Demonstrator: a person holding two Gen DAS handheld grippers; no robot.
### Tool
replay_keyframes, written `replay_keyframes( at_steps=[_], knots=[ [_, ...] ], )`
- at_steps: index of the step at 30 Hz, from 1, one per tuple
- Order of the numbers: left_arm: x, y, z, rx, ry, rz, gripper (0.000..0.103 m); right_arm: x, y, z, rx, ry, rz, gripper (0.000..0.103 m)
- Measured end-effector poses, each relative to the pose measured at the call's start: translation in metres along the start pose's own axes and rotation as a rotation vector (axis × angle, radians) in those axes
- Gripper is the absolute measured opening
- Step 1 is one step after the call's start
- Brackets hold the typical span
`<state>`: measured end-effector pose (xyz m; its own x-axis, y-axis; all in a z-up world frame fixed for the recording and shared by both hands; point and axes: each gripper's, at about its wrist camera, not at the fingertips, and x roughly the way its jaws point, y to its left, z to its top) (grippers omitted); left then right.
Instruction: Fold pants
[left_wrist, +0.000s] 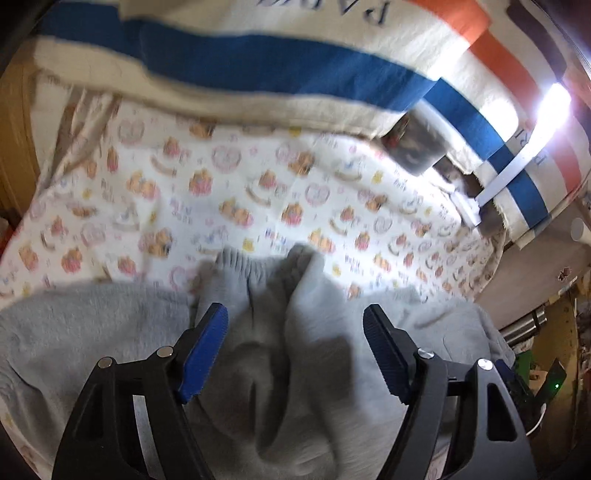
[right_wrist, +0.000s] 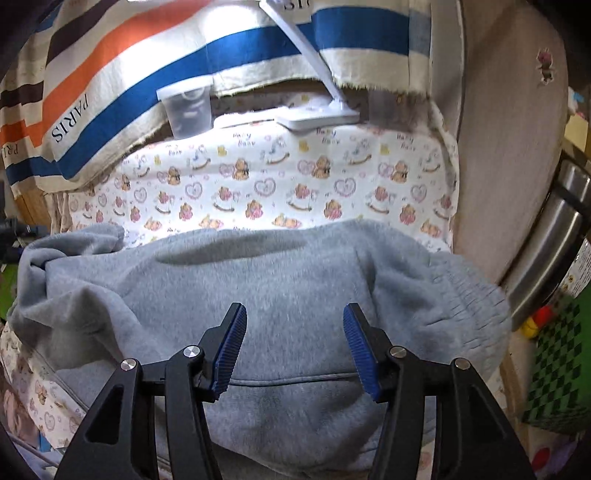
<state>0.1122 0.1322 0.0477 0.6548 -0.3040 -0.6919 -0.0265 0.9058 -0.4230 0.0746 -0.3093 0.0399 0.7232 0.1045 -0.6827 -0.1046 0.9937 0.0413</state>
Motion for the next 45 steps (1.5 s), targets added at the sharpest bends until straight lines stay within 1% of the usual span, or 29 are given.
replay_keyframes(
  at_steps=[2, 5, 7, 9, 10, 11, 13, 14, 17, 19, 22, 23, 24, 25, 27, 29, 31, 32, 33, 34, 35, 36, 37, 38, 40, 41, 42, 44, 45],
  knots=[
    [0.006, -0.013, 0.008, 0.066, 0.023, 0.071, 0.075, 0.004, -0.002, -0.001, 0.017, 0.009, 0.009, 0.056],
    [0.033, -0.026, 0.016, 0.153, 0.113, 0.222, 0.075, 0.001, -0.003, 0.000, 0.022, -0.004, 0.005, 0.056],
    [0.057, -0.022, 0.019, 0.134, 0.193, 0.241, 0.074, 0.000, -0.004, 0.001, 0.022, -0.013, 0.001, 0.056],
    [0.077, -0.016, 0.016, 0.109, 0.258, 0.226, 0.051, 0.001, -0.005, 0.002, 0.029, -0.014, 0.004, 0.056],
    [0.085, -0.014, 0.011, 0.100, 0.284, 0.216, 0.030, 0.002, -0.007, 0.002, 0.032, -0.012, 0.007, 0.056],
    [0.089, -0.012, 0.007, 0.089, 0.297, 0.199, 0.019, 0.003, -0.008, 0.002, 0.033, -0.007, 0.009, 0.056],
    [0.084, -0.009, 0.001, 0.071, 0.255, 0.176, 0.011, 0.006, -0.009, 0.001, 0.032, 0.004, 0.011, 0.056],
    [0.075, -0.008, 0.000, 0.066, 0.225, 0.193, 0.010, 0.007, -0.011, 0.000, 0.032, 0.009, 0.008, 0.056],
    [0.022, 0.000, 0.011, 0.058, 0.053, 0.275, 0.010, 0.011, -0.014, -0.003, 0.029, 0.020, -0.007, 0.056],
    [-0.016, 0.010, 0.017, 0.062, -0.037, 0.345, 0.010, 0.010, -0.017, -0.004, 0.033, 0.017, -0.012, 0.056],
    [-0.062, 0.035, 0.008, 0.044, -0.100, 0.420, 0.010, 0.009, -0.019, -0.005, 0.036, 0.009, -0.012, 0.056],
    [-0.073, 0.046, -0.001, 0.033, -0.113, 0.458, 0.007, 0.009, -0.019, -0.005, 0.036, 0.006, -0.014, 0.056],
    [-0.081, 0.057, -0.012, 0.017, -0.120, 0.486, 0.007, 0.009, -0.018, -0.006, 0.034, 0.003, -0.015, 0.056],
    [-0.088, 0.070, -0.025, -0.008, -0.113, 0.490, 0.007, 0.010, -0.018, -0.007, 0.031, 0.004, -0.016, 0.056],
    [-0.093, 0.096, -0.057, -0.071, -0.068, 0.489, 0.007, 0.012, -0.017, -0.010, 0.027, 0.013, -0.017, 0.056],
    [-0.087, 0.116, -0.092, -0.101, -0.001, 0.488, 0.007, 0.017, -0.017, -0.014, 0.018, 0.033, -0.023, 0.056],
    [-0.069, 0.120, -0.117, -0.098, 0.056, 0.508, 0.008, 0.021, -0.016, -0.018, 0.001, 0.050, -0.034, 0.056],
    [-0.064, 0.121, -0.122, -0.089, 0.066, 0.520, 0.011, 0.023, -0.015, -0.020, -0.013, 0.057, -0.044, 0.056],
    [-0.062, 0.118, -0.123, -0.075, 0.066, 0.538, 0.012, 0.024, -0.014, -0.020, -0.021, 0.060, -0.049, 0.056],
    [-0.064, 0.114, -0.120, -0.062, 0.057, 0.553, 0.018, 0.024, -0.013, -0.021, -0.029, 0.064, -0.053, 0.056],
    [-0.066, 0.111, -0.114, -0.059, 0.052, 0.583, 0.036, 0.023, -0.013, -0.022, -0.034, 0.066, -0.053, 0.056],
    [-0.071, 0.107, -0.106, -0.056, 0.035, 0.609, 0.046, 0.023, -0.013, -0.022, -0.038, 0.068, -0.053, 0.056],
    [-0.079, 0.103, -0.098, -0.043, -0.012, 0.614, 0.062, 0.022, -0.012, -0.023, -0.043, 0.072, -0.051, 0.057],
    [-0.088, 0.099, -0.089, -0.022, -0.066, 0.625, 0.068, 0.021, -0.013, -0.024, -0.046, 0.076, -0.046, 0.057],
    [-0.095, 0.095, -0.070, 0.020, -0.112, 0.674, 0.068, 0.018, -0.016, -0.028, -0.034, 0.080, -0.031, 0.058],
    [-0.094, 0.095, -0.059, 0.033, -0.113, 0.673, 0.069, 0.015, -0.019, -0.030, -0.020, 0.084, -0.017, 0.058],
    [-0.091, 0.097, -0.050, 0.043, -0.096, 0.646, 0.069, 0.014, -0.021, -0.031, -0.011, 0.087, -0.007, 0.058],
    [-0.073, 0.105, -0.029, 0.035, -0.015, 0.563, 0.071, 0.012, -0.026, -0.034, 0.004, 0.095, -0.005, 0.060],
    [-0.063, 0.110, -0.021, 0.029, 0.018, 0.551, 0.071, 0.011, -0.027, -0.035, 0.007, 0.094, -0.011, 0.060]
  ],
)
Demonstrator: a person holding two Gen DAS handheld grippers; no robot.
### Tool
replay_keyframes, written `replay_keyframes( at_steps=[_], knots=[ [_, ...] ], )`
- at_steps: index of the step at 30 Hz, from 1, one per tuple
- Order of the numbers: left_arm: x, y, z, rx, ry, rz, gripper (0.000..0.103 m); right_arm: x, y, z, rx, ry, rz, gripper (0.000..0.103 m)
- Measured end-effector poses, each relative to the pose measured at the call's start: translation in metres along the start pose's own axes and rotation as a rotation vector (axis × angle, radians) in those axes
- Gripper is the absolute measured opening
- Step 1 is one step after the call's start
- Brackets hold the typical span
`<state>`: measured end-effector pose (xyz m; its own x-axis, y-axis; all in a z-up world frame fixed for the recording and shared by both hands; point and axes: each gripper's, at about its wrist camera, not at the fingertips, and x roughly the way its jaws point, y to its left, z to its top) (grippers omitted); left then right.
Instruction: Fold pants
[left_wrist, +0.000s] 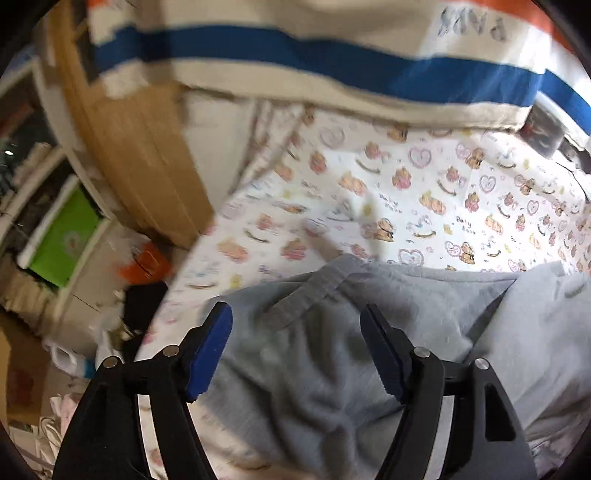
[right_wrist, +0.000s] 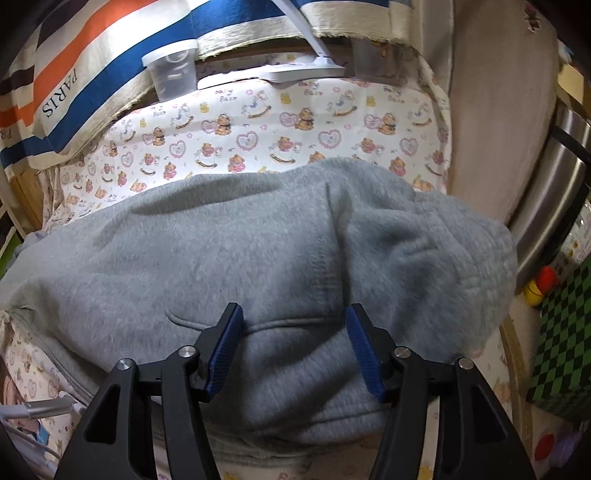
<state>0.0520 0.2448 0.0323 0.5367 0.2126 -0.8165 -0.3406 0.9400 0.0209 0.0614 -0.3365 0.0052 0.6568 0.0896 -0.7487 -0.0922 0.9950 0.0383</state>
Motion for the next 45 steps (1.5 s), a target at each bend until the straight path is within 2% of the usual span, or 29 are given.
replay_keyframes(
  at_steps=[2, 5, 7, 8, 9, 11, 13, 15, 18, 21, 24, 26, 28, 29, 31, 33, 35, 36, 38, 41, 45],
  knots=[
    [0.026, -0.008, 0.009, 0.034, 0.094, -0.010, 0.071, -0.001, -0.001, -0.001, 0.006, 0.001, -0.006, 0.060],
    [0.060, -0.015, 0.008, 0.082, 0.168, 0.085, 0.071, -0.003, 0.000, -0.001, 0.011, -0.003, -0.011, 0.060],
    [0.074, -0.013, 0.000, 0.098, 0.197, 0.055, 0.070, -0.002, 0.000, 0.000, 0.010, -0.002, -0.012, 0.061],
    [0.080, -0.012, -0.005, 0.092, 0.212, 0.034, 0.058, -0.002, 0.000, -0.001, 0.008, -0.002, -0.011, 0.061],
    [0.079, -0.010, -0.008, 0.079, 0.204, 0.025, 0.051, -0.002, 0.001, 0.000, 0.006, -0.001, -0.014, 0.061],
    [0.064, -0.006, -0.010, 0.045, 0.140, 0.023, 0.030, 0.000, 0.003, 0.002, 0.002, 0.000, -0.023, 0.061],
    [0.036, 0.002, -0.006, -0.009, 0.056, 0.036, 0.022, 0.000, 0.004, 0.004, -0.002, -0.001, -0.027, 0.061],
    [0.002, 0.013, -0.002, -0.040, -0.016, 0.081, 0.020, 0.002, 0.004, 0.005, -0.002, 0.001, -0.030, 0.061],
    [-0.037, 0.024, -0.006, -0.020, -0.107, 0.191, 0.019, 0.003, 0.003, 0.006, 0.000, 0.000, -0.030, 0.061],
    [-0.040, 0.036, -0.023, -0.005, -0.065, 0.223, 0.020, 0.003, 0.002, 0.005, 0.001, -0.005, -0.025, 0.060],
    [-0.005, 0.032, -0.056, 0.071, 0.032, 0.288, 0.020, 0.004, 0.002, 0.006, 0.005, 0.000, -0.019, 0.061],
    [0.021, 0.028, -0.071, 0.099, 0.080, 0.279, 0.029, 0.004, 0.002, 0.005, 0.001, 0.003, -0.023, 0.061],
    [0.022, 0.020, -0.075, 0.164, 0.025, 0.312, 0.040, 0.003, 0.004, 0.006, -0.007, 0.006, -0.030, 0.061],
    [0.017, 0.016, -0.073, 0.205, -0.015, 0.314, 0.054, 0.003, 0.004, 0.006, -0.011, 0.008, -0.030, 0.061],
    [0.005, 0.015, -0.060, 0.227, -0.052, 0.266, 0.071, 0.001, 0.005, 0.006, -0.022, 0.011, -0.033, 0.061],
    [-0.009, 0.018, -0.038, 0.207, -0.075, 0.183, 0.072, 0.000, 0.006, 0.007, -0.030, 0.010, -0.041, 0.061],
    [-0.015, 0.016, -0.014, 0.213, -0.108, 0.139, 0.077, 0.001, 0.007, 0.007, -0.022, 0.010, -0.043, 0.061],
    [-0.012, 0.013, -0.004, 0.238, -0.100, 0.114, 0.078, 0.003, 0.007, 0.007, -0.011, 0.013, -0.041, 0.061],
    [0.005, 0.004, 0.010, 0.266, -0.031, 0.048, 0.078, 0.006, 0.006, 0.006, 0.007, 0.018, -0.037, 0.061],
    [0.034, -0.006, 0.011, 0.296, 0.035, -0.013, 0.075, 0.010, 0.009, 0.006, 0.012, 0.023, -0.044, 0.061],
    [0.056, -0.008, -0.003, 0.305, 0.042, -0.057, 0.075, 0.011, 0.011, 0.009, 0.006, 0.041, -0.050, 0.061]
  ],
)
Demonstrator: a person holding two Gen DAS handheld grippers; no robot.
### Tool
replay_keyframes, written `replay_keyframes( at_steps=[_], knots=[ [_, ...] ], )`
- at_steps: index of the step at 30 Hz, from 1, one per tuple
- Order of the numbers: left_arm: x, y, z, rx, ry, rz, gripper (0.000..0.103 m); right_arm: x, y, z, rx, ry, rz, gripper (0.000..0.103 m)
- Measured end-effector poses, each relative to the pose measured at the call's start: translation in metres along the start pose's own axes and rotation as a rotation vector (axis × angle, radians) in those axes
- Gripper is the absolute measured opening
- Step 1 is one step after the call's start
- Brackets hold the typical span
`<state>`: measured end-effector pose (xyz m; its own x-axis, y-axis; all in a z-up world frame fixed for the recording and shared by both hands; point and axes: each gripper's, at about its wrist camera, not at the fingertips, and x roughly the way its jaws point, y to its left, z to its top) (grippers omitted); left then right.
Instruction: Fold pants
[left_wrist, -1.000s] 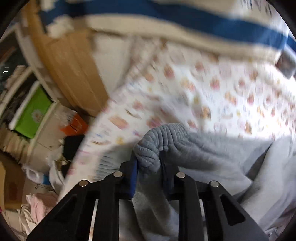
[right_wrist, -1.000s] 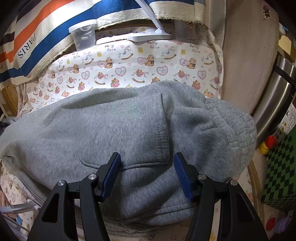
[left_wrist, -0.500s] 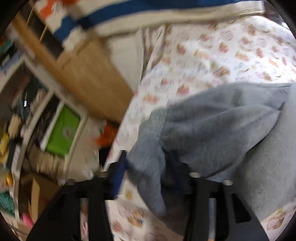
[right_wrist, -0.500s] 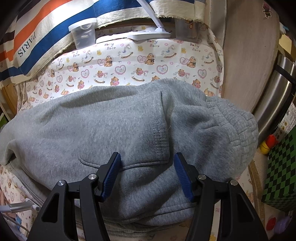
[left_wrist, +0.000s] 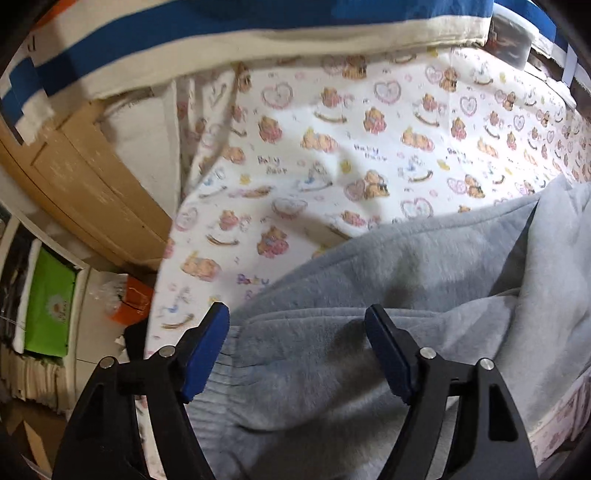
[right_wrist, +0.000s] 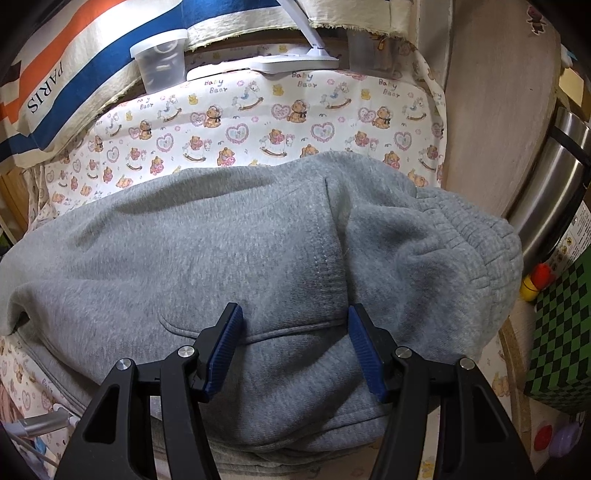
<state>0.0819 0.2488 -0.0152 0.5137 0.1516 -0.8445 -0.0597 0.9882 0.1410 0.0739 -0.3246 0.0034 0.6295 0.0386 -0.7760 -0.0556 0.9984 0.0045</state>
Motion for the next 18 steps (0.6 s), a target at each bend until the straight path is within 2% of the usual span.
replay_keyframes(
  at_steps=[8, 15, 18],
  knots=[
    [0.009, 0.004, -0.005, 0.028, -0.017, -0.065, 0.075, 0.005, 0.005, 0.005, -0.022, 0.024, -0.032, 0.061],
    [0.021, 0.008, -0.015, 0.006, -0.054, -0.130, 0.076, 0.013, 0.007, 0.008, -0.009, 0.043, -0.044, 0.063],
    [0.028, 0.008, -0.020, -0.026, -0.096, -0.160, 0.077, 0.018, 0.010, 0.011, -0.019, 0.068, -0.065, 0.064]
  ],
)
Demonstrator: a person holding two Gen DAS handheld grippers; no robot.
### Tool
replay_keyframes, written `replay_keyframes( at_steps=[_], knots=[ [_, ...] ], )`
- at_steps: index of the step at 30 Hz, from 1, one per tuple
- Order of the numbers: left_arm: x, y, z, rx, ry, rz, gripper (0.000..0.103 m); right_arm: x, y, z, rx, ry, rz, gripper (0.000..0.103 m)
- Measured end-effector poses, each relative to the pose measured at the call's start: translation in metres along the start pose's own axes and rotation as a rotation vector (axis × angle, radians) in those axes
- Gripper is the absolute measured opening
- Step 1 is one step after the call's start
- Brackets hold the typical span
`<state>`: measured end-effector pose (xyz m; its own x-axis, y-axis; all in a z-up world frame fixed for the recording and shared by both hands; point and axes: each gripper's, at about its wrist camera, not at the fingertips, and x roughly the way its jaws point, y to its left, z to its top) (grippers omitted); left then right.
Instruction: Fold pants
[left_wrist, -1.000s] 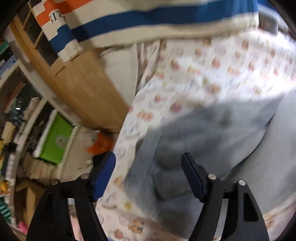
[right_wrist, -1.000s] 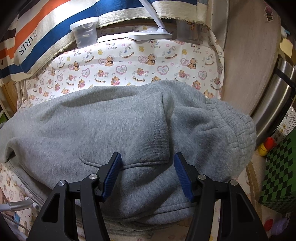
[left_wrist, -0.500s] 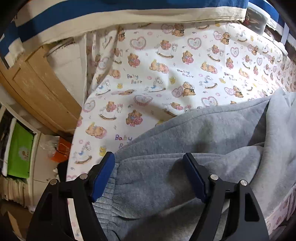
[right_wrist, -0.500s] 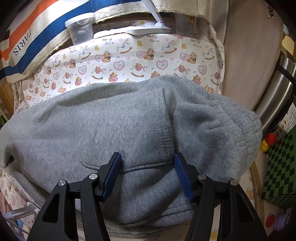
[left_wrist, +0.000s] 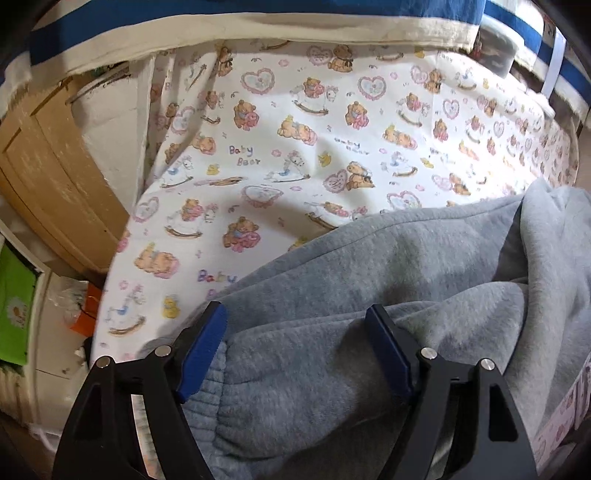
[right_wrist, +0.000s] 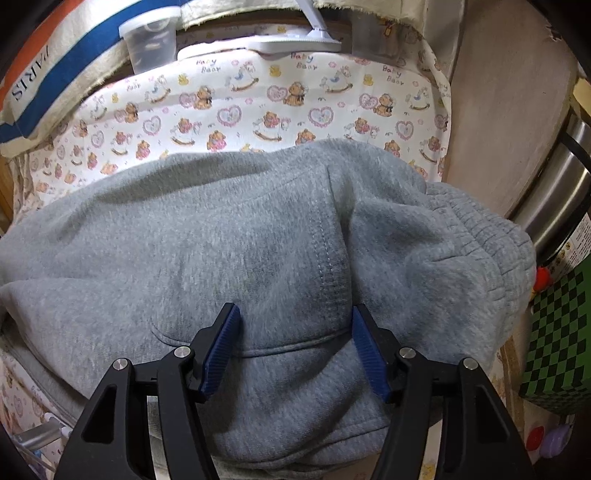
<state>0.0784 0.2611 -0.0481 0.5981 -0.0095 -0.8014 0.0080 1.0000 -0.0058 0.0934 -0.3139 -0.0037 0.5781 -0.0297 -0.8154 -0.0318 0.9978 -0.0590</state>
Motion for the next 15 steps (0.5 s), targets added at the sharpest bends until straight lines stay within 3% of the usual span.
replay_keyframes(
  at_steps=[5, 10, 12, 13, 14, 15],
  knots=[
    [0.003, 0.009, -0.004, -0.051, -0.078, -0.053, 0.079, -0.009, 0.004, 0.009, 0.000, 0.022, -0.045, 0.064],
    [0.003, 0.009, -0.003, -0.063, -0.091, -0.045, 0.075, -0.034, 0.013, 0.019, -0.012, -0.008, -0.100, 0.064],
    [0.003, 0.012, -0.004, -0.085, -0.097, -0.005, 0.054, -0.044, 0.019, 0.022, -0.023, -0.016, -0.109, 0.064],
    [0.003, 0.014, -0.005, -0.096, -0.092, 0.014, 0.028, -0.049, 0.023, 0.024, -0.031, -0.023, -0.119, 0.064],
    [0.004, 0.017, -0.005, -0.115, -0.081, 0.030, 0.013, -0.054, 0.026, 0.026, -0.038, -0.029, -0.126, 0.064],
    [0.003, 0.021, -0.004, -0.136, -0.084, 0.048, 0.007, -0.059, 0.030, 0.027, -0.045, -0.039, -0.134, 0.064]
  ],
)
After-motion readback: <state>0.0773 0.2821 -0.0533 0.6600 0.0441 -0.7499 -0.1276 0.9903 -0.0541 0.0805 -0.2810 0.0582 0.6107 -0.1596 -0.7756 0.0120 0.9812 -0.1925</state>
